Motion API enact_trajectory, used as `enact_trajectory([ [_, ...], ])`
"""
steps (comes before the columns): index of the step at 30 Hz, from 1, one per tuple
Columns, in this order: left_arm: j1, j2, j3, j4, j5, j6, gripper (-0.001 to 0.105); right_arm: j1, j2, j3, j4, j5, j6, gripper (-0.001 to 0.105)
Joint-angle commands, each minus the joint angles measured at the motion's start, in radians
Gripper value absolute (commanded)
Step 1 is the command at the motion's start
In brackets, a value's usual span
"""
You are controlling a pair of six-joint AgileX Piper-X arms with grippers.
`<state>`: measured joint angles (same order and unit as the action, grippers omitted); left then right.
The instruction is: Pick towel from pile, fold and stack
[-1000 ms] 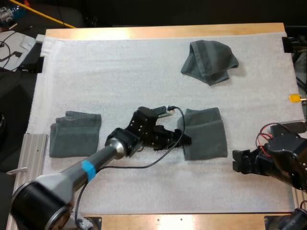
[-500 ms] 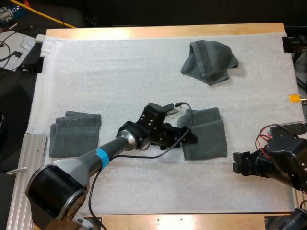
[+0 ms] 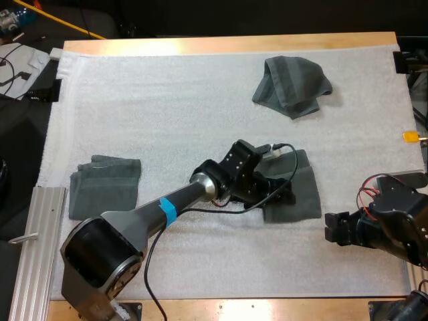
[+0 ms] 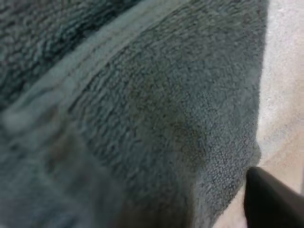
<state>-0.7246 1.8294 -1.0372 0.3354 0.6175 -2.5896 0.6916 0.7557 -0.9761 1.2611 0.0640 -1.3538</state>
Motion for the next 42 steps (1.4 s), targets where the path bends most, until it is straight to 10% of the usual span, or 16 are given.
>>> enact_trajectory([
  [1, -0.006, 0.003, -0.013, -0.002, 0.009, -0.007, 0.049, 0.002, -0.013, -0.006, 0.012, -0.007, 0.003, 0.066],
  [8, 0.0, -0.015, -0.012, 0.013, 0.012, 0.044, 0.0, 0.001, -0.007, -0.005, 0.006, 0.005, -0.001, 0.067],
  [15, 0.048, -0.137, -0.016, 0.152, -0.037, 0.254, 0.0, -0.002, 0.0, -0.005, 0.007, 0.008, -0.003, 0.066],
  [26, 0.271, -0.365, -0.026, 0.603, -0.319, 0.686, 0.0, -0.003, -0.002, -0.007, 0.008, 0.007, -0.007, 0.066],
  [42, 0.675, -0.454, -0.048, 0.878, -0.651, 0.99, 0.0, 0.001, -0.002, -0.004, 0.008, -0.002, -0.004, 0.067],
])
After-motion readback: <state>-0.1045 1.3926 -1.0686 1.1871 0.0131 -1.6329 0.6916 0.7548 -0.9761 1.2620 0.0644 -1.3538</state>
